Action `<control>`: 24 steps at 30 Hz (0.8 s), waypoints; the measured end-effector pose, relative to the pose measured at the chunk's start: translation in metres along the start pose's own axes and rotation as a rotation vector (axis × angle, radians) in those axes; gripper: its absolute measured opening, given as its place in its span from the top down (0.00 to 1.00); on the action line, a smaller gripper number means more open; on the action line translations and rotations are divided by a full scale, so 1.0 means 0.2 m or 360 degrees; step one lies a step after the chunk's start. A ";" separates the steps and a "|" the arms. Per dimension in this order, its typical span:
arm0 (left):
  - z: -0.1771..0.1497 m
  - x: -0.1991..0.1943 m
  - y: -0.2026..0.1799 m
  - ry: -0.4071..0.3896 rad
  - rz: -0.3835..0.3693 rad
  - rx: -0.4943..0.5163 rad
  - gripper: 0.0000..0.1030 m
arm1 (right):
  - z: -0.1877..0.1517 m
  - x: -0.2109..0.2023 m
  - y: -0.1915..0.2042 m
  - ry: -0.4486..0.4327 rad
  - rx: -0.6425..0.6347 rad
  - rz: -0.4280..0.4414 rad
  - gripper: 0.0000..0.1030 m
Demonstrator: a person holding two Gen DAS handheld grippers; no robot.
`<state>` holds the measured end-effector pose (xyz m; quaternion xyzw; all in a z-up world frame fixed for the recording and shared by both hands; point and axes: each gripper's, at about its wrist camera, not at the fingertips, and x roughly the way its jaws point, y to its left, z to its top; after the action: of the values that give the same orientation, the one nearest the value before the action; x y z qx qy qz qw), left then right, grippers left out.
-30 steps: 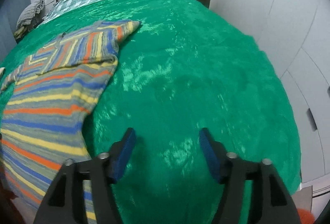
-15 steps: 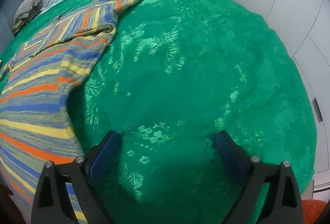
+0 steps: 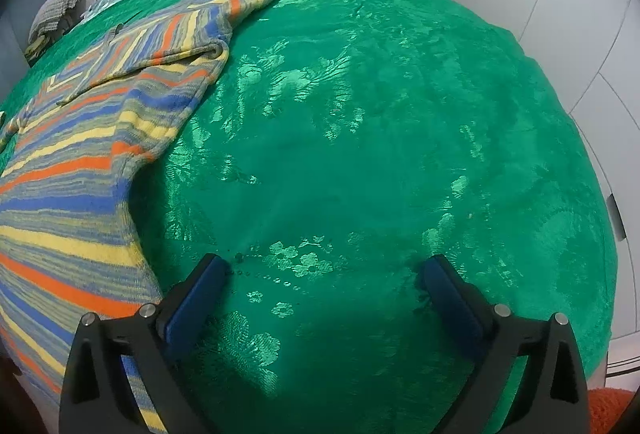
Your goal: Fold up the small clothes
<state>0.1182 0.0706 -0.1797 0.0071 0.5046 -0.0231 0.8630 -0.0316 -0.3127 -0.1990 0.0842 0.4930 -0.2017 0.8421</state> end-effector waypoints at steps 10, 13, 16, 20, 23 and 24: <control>0.00 0.00 -0.01 0.0000 -0.0003 -0.0002 0.00 | 0.00 0.01 0.01 0.0004 -0.0013 -0.0007 0.03; -0.01 0.00 -0.01 0.0000 -0.0010 -0.0007 0.00 | 0.00 0.01 0.01 0.0002 -0.0013 -0.0008 0.02; -0.01 -0.01 0.00 0.0005 -0.0029 -0.0020 0.00 | 0.00 0.01 0.01 0.0005 -0.0014 -0.0008 0.02; -0.01 -0.03 0.00 0.0018 -0.0042 -0.0016 0.00 | 0.01 0.01 0.01 0.0013 -0.0019 -0.0013 0.02; -0.01 -0.06 0.00 0.0038 -0.0064 -0.0005 0.00 | 0.01 0.01 0.01 0.0015 -0.0022 -0.0019 0.02; -0.01 -0.07 0.01 0.0056 -0.0096 -0.0019 0.00 | 0.01 0.01 0.01 0.0015 -0.0024 -0.0021 0.02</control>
<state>0.1103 0.0736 -0.1680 -0.0128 0.5197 -0.0459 0.8530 -0.0283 -0.3125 -0.1999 0.0755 0.4991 -0.2030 0.8391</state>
